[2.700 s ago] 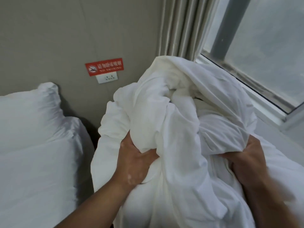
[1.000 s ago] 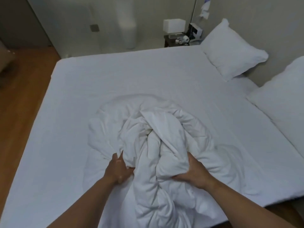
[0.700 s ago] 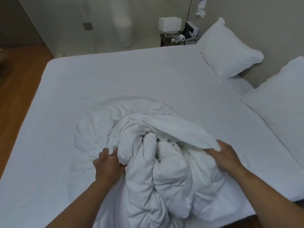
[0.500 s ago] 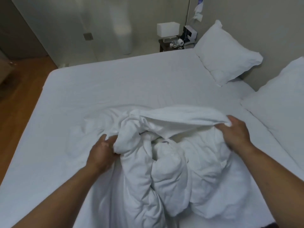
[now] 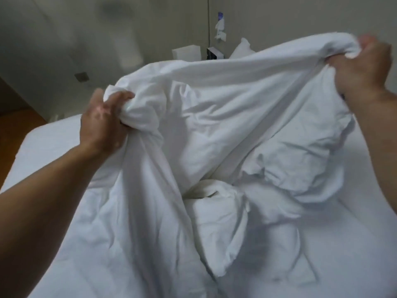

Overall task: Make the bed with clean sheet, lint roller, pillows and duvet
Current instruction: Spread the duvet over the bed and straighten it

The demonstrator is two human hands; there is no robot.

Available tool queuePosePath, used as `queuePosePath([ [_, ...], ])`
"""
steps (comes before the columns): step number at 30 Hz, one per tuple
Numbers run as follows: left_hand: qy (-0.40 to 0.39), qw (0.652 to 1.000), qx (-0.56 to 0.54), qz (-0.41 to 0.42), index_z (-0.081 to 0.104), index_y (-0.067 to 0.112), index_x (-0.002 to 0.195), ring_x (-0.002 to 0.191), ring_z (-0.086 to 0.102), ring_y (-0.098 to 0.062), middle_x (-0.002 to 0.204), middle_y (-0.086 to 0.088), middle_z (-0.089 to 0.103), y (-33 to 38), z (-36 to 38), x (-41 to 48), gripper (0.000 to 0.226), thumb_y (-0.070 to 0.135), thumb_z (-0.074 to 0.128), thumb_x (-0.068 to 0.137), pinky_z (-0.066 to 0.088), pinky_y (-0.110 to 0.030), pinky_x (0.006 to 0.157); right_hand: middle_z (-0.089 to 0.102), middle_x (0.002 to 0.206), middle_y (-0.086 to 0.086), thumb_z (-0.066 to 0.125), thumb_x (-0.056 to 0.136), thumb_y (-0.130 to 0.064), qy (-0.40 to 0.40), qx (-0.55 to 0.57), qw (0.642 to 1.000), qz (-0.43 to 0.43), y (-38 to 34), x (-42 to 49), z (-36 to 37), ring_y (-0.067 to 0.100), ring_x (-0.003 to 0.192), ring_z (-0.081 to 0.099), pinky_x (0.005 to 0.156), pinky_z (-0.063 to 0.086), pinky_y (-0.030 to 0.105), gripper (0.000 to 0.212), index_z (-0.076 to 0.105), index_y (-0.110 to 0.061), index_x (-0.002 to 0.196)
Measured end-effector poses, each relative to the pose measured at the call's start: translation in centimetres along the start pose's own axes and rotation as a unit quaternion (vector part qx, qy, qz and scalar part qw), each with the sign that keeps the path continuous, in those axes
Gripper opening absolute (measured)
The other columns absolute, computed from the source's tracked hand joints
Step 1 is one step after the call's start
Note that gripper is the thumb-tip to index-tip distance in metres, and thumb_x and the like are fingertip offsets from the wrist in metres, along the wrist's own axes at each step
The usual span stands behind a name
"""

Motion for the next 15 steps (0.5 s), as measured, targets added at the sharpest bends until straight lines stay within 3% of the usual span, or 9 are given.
queuePosePath([
  [2, -0.037, 0.999, 0.002, -0.001, 0.056, 0.03, 0.134, 0.104, 0.054, -0.045, 0.119, -0.019, 0.049, 1.3, 3.6, -0.1, 0.055, 0.018, 0.07, 0.082, 0.047, -0.046, 0.092, 0.071, 0.105, 0.012, 0.067, 0.075, -0.051, 0.015, -0.057, 0.998, -0.028, 2.9, 0.6, -0.1, 0.034, 0.097, 0.066, 0.082, 0.05, 0.043, 0.047, 0.063, -0.014, 0.103],
  [3, -0.093, 0.996, 0.009, -0.014, 0.051, 0.031, 0.139, 0.107, 0.054, -0.047, 0.126, -0.02, 0.046, 1.5, 6.3, -0.6, 0.063, 0.022, 0.074, 0.081, 0.047, -0.047, 0.095, 0.069, 0.107, 0.018, 0.066, 0.08, -0.049, -0.013, -0.093, 0.995, -0.041, 5.2, -0.1, 1.0, 0.04, 0.098, 0.064, 0.08, 0.048, 0.045, 0.045, 0.06, -0.013, 0.105],
  [6, -0.316, 0.946, 0.04, -0.062, 0.033, 0.031, 0.152, 0.116, 0.053, -0.051, 0.142, -0.024, 0.037, 1.5, 15.7, -5.7, 0.09, 0.038, 0.081, 0.077, 0.045, -0.048, 0.102, 0.064, 0.112, 0.029, 0.068, 0.09, -0.042, -0.192, -0.192, 0.962, -0.021, 15.0, -5.9, 6.4, 0.049, 0.102, 0.061, 0.083, 0.051, 0.051, 0.043, 0.057, -0.01, 0.117],
  [8, -0.422, 0.904, 0.023, -0.062, 0.024, 0.033, 0.155, 0.127, 0.049, -0.043, 0.147, -0.02, 0.041, 2.3, 20.4, -10.9, 0.102, 0.049, 0.082, 0.072, 0.042, -0.042, 0.106, 0.059, 0.124, 0.03, 0.071, 0.088, -0.04, -0.303, -0.259, 0.916, 0.051, 22.0, -11.2, 8.8, 0.049, 0.114, 0.057, 0.095, 0.049, 0.053, 0.06, 0.048, -0.011, 0.136],
  [10, -0.503, 0.863, -0.008, -0.053, 0.018, 0.036, 0.156, 0.136, 0.045, -0.033, 0.152, -0.013, 0.04, 3.8, 23.5, -16.2, 0.109, 0.055, 0.081, 0.069, 0.038, -0.036, 0.11, 0.048, 0.137, 0.028, 0.071, 0.083, -0.051, -0.354, -0.318, 0.875, 0.093, 26.9, -16.5, 9.6, 0.046, 0.126, 0.049, 0.105, 0.043, 0.053, 0.083, 0.033, -0.02, 0.15],
  [12, -0.526, 0.849, -0.04, -0.035, 0.015, 0.041, 0.155, 0.138, 0.044, -0.029, 0.154, -0.011, 0.041, 6.1, 24.8, -19.8, 0.103, 0.049, 0.077, 0.072, 0.035, -0.03, 0.11, 0.031, 0.152, 0.017, 0.071, 0.08, -0.059, -0.402, -0.353, 0.84, 0.09, 28.8, -22.4, 9.8, 0.04, 0.14, 0.032, 0.111, 0.034, 0.056, 0.092, 0.022, -0.031, 0.153],
  [15, -0.512, 0.852, -0.104, 0.042, 0.011, 0.053, 0.148, 0.141, 0.04, -0.027, 0.155, -0.006, 0.041, 12.9, 24.0, -22.7, 0.089, 0.033, 0.061, 0.077, 0.032, -0.026, 0.112, 0.035, 0.145, 0.004, 0.062, 0.089, -0.051, -0.467, -0.384, 0.795, 0.06, 30.2, -29.0, 9.3, 0.029, 0.139, 0.031, 0.108, 0.033, 0.056, 0.055, 0.043, -0.033, 0.138],
])
Point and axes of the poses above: each hand's wrist, its own x-axis towards the middle knuckle, its own z-axis out of the palm, y = z × x, the point moved 10 cm from there along x, towards the middle knuckle
